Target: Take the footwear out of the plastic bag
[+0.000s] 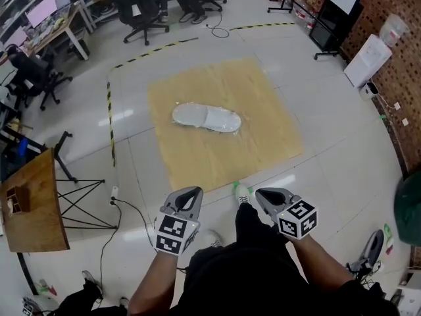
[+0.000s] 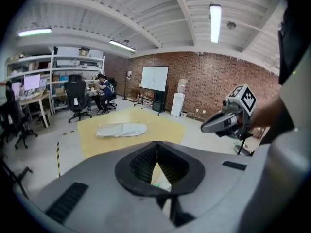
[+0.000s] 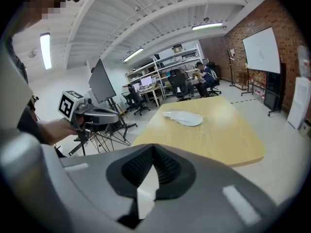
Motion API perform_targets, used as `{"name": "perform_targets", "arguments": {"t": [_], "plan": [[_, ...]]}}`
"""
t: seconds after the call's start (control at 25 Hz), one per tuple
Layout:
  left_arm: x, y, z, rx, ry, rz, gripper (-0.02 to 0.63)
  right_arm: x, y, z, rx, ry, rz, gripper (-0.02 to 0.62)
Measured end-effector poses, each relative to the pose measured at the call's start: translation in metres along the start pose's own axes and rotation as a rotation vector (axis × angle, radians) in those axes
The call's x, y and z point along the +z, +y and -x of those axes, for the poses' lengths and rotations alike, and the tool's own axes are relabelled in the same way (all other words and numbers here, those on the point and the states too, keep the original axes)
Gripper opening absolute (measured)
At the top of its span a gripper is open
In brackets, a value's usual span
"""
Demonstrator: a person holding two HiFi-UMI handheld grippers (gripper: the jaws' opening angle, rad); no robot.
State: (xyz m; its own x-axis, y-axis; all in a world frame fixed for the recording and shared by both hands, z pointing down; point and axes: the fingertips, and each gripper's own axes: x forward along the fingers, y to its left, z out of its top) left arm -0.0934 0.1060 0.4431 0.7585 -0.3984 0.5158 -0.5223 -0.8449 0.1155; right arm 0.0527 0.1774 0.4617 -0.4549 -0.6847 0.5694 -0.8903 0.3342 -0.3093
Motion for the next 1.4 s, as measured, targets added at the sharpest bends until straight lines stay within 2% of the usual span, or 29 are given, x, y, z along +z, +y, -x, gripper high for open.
{"name": "perform_targets", "arguments": {"t": [0.08, 0.16, 0.36, 0.4, 0.48, 0.52, 0.56, 0.64, 0.68, 0.72, 0.8, 0.96, 1.04, 1.16, 1.32, 1.4], "plan": [[0.011, 0.009, -0.023, 0.011, 0.050, -0.091, 0.008, 0.010, -0.018, -0.011, 0.026, 0.010, 0.014, 0.003], [0.021, 0.018, -0.050, 0.010, 0.090, -0.120, 0.008, 0.018, -0.038, -0.024, 0.067, 0.016, -0.007, 0.003], [0.056, 0.054, -0.124, 0.017, 0.130, -0.008, 0.008, 0.043, -0.095, -0.063, 0.164, 0.011, -0.050, 0.003], [0.063, 0.064, -0.139, 0.032, 0.144, -0.009, 0.009, 0.048, -0.105, -0.070, 0.185, 0.014, -0.058, 0.003], [0.069, 0.084, -0.167, 0.062, 0.222, -0.093, 0.009, 0.057, -0.121, -0.082, 0.228, 0.025, -0.073, 0.003], [0.067, 0.094, -0.181, 0.070, 0.287, -0.178, 0.017, 0.061, -0.127, -0.086, 0.250, 0.029, -0.077, 0.003], [0.063, 0.102, -0.194, 0.072, 0.363, -0.285, 0.052, 0.065, -0.132, -0.090, 0.270, 0.033, -0.076, 0.003], [0.053, 0.114, -0.219, 0.058, 0.503, -0.499, 0.078, 0.069, -0.143, -0.096, 0.297, 0.044, -0.069, 0.003], [0.050, 0.118, -0.229, 0.038, 0.550, -0.569, 0.089, 0.070, -0.148, -0.099, 0.301, 0.050, -0.070, 0.003], [0.046, 0.120, -0.239, 0.012, 0.579, -0.601, 0.089, 0.071, -0.153, -0.101, 0.300, 0.055, -0.074, 0.003], [0.037, 0.126, -0.255, -0.039, 0.614, -0.601, 0.089, 0.072, -0.159, -0.106, 0.297, 0.061, -0.087, 0.003], [0.014, 0.151, -0.278, -0.077, 0.699, -0.650, 0.104, 0.071, -0.167, -0.112, 0.277, 0.068, -0.088, 0.003], [0.005, 0.156, -0.292, -0.109, 0.727, -0.633, 0.115, 0.069, -0.176, -0.112, 0.255, 0.066, -0.106, 0.003], [-0.007, 0.157, -0.301, -0.144, 0.725, -0.529, 0.117, 0.069, -0.185, -0.118, 0.218, 0.058, -0.124, 0.003], [-0.006, 0.162, -0.300, -0.104, 0.642, -0.372, 0.091, 0.070, -0.192, -0.130, 0.181, 0.049, -0.134, 0.003], [-0.007, 0.163, -0.295, -0.065, 0.597, -0.279, 0.078, 0.068, -0.197, -0.138, 0.158, 0.062, -0.108, 0.003]]}}
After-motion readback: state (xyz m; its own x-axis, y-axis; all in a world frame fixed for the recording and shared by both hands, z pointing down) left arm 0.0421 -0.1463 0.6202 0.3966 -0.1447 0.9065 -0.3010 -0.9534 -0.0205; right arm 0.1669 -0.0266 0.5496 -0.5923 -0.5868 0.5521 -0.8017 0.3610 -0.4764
